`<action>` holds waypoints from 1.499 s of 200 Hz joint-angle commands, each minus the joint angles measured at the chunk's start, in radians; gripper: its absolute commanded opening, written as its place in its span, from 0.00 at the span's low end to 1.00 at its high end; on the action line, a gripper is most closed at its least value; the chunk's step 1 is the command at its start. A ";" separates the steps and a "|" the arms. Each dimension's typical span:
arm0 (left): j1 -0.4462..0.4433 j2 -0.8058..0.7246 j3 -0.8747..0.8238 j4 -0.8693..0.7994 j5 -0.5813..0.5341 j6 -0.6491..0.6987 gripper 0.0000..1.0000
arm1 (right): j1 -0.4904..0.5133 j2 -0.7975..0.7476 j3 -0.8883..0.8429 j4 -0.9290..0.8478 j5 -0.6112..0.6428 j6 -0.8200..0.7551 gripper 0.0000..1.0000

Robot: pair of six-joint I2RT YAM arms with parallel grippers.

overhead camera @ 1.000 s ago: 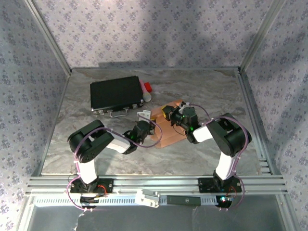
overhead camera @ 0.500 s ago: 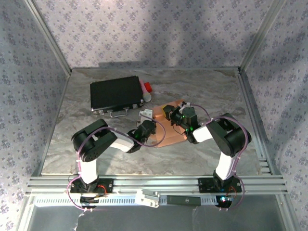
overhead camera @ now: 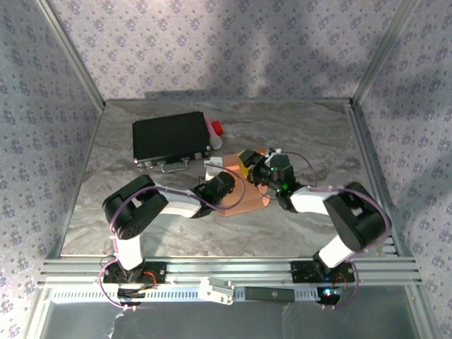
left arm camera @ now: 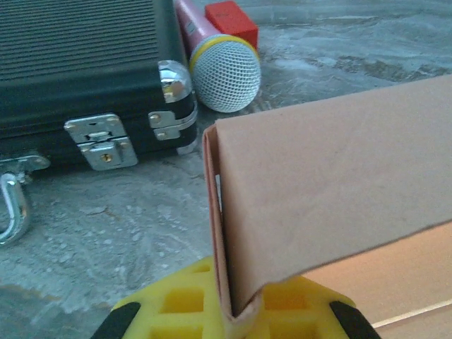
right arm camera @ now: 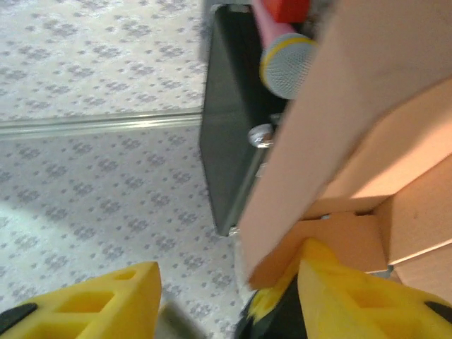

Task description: Fold the paper box

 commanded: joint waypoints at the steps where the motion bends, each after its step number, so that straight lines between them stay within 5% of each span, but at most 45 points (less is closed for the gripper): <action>1: 0.026 -0.077 0.056 -0.220 0.015 -0.059 0.00 | -0.025 -0.177 0.027 -0.323 0.056 -0.119 0.64; 30: 0.058 -0.127 0.092 -0.374 0.073 -0.089 0.00 | -0.073 -0.353 0.084 -0.609 0.083 -0.210 0.68; 81: 0.099 -0.180 0.147 -0.539 0.168 -0.082 0.00 | -0.154 -0.446 0.159 -0.830 0.058 -0.319 0.63; 130: 0.109 -0.230 0.224 -0.765 0.239 -0.106 0.00 | -0.070 -0.427 0.272 -0.997 0.185 -0.417 0.60; 219: 0.069 -0.306 0.227 -0.873 0.256 -0.141 0.00 | 0.059 -0.096 0.489 -1.022 0.257 -0.422 0.65; 300: 0.046 -0.360 0.205 -0.860 0.243 -0.122 0.00 | 0.048 -0.102 0.444 -0.968 0.265 -0.472 0.74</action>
